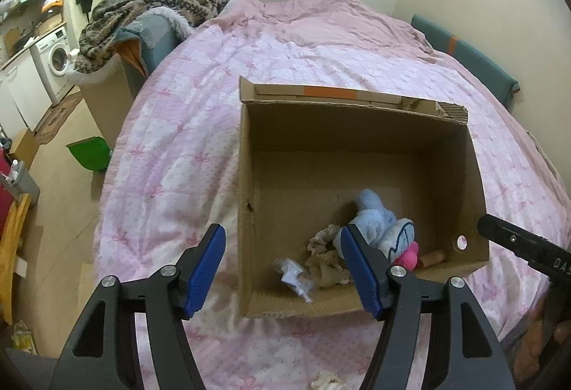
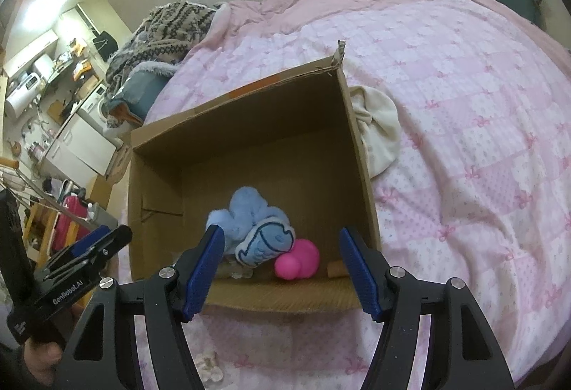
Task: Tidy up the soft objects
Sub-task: 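Withdraw both open grippers toward the cream scrunchie and white sock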
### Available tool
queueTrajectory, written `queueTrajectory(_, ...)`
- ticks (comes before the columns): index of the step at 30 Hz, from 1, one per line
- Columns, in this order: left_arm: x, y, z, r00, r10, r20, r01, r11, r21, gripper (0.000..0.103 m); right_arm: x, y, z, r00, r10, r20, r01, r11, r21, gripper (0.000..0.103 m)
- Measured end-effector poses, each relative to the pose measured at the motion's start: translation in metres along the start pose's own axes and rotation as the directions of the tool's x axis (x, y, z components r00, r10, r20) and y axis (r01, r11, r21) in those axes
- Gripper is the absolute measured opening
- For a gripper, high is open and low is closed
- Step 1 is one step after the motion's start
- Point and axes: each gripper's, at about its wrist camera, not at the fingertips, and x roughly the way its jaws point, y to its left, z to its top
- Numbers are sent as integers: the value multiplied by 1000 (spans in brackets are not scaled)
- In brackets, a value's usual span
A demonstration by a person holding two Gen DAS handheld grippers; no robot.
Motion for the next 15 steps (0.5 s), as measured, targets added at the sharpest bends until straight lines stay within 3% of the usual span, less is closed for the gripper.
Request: queueTrajectory(15,-26,7,-42,997,17,-71,-17,1000,-4,64,-15,15,-45,994,61,-88,-61,998,0,71)
